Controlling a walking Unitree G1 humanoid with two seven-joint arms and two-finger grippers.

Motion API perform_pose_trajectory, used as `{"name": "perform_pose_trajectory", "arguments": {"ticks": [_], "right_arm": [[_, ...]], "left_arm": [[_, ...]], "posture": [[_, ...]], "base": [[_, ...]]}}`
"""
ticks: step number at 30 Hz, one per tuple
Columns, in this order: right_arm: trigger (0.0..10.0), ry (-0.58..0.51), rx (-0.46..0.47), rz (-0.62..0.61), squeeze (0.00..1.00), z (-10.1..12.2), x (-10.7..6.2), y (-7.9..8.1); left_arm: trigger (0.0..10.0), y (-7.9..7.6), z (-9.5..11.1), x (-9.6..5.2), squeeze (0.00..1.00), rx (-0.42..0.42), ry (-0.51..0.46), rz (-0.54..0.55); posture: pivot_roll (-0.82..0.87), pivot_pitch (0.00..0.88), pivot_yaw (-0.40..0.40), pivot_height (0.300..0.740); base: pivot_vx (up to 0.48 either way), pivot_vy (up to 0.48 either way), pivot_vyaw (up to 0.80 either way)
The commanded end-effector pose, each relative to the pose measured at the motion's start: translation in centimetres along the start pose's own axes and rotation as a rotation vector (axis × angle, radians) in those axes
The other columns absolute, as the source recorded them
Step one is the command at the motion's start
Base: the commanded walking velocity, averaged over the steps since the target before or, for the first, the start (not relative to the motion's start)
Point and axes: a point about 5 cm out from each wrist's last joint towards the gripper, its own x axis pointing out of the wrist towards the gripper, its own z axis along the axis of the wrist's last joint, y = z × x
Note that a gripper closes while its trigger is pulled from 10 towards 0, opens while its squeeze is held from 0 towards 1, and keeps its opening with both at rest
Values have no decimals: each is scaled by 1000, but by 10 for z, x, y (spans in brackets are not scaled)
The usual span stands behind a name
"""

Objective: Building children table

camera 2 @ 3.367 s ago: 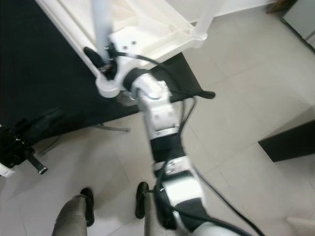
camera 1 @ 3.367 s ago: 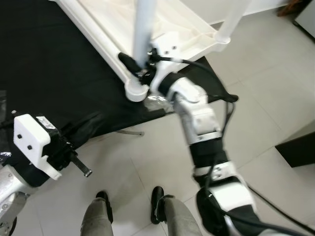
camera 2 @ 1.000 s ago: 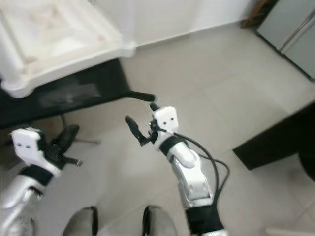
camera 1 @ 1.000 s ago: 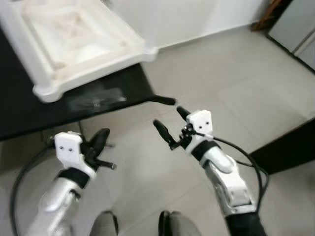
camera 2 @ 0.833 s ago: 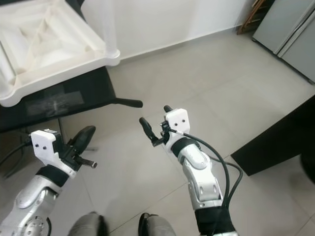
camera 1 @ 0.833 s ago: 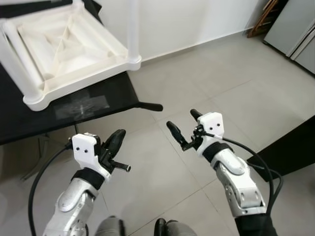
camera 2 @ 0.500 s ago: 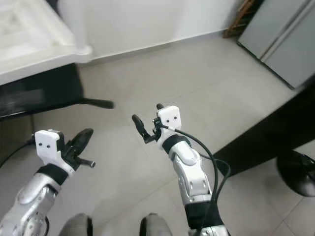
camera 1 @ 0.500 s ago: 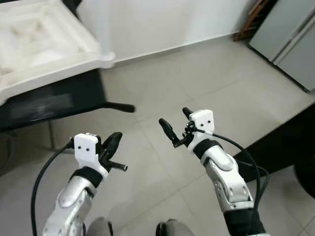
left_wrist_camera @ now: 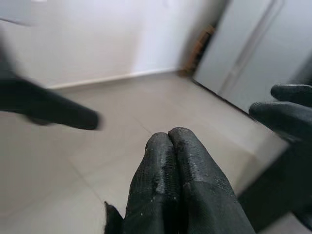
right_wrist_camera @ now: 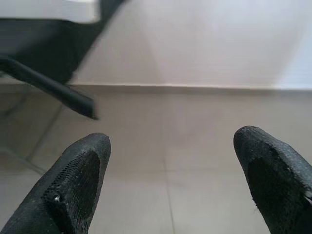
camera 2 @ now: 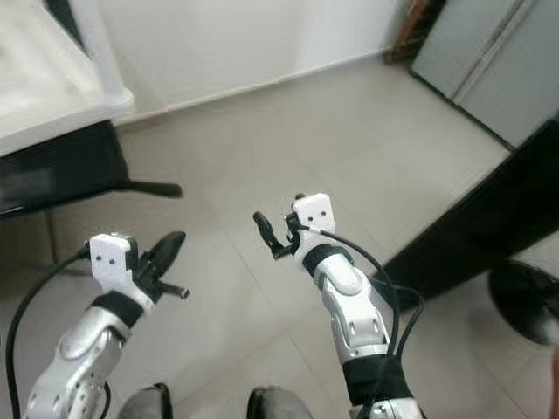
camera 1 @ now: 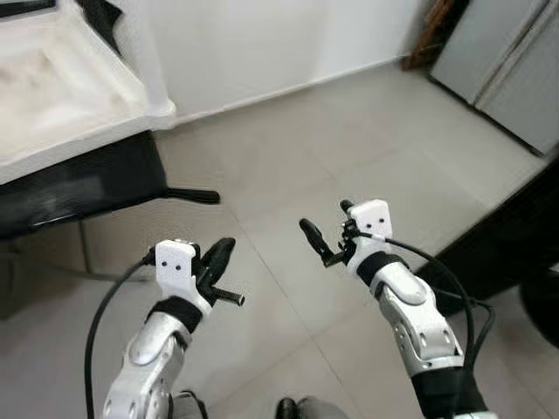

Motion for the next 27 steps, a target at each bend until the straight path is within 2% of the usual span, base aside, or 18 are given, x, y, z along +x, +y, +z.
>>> {"name": "perform_pose_trajectory", "arguments": {"ticks": [1,12,15,27], "right_arm": [[10000,1,21,-5,0,-1,1,-1],[10000,9,41,-2,0,-3,2,-1],[10000,9,52,-1,0,-3,2,-1],[10000,10,79,2,0,-4,3,-3]], "left_arm": [[10000,1,-5,-2,0,6,22,-7],[10000,-2,-5,0,0,12,19,-38],[10000,-8,-2,2,0,15,4,-103],[10000,-19,2,4,0,29,-12,-205]], "posture": [[-6,203,-147,740],[-6,205,-143,740],[-11,205,-144,740],[-17,205,-147,740]], "base": [[416,0,0],[420,0,0],[426,0,0],[425,0,0]]}}
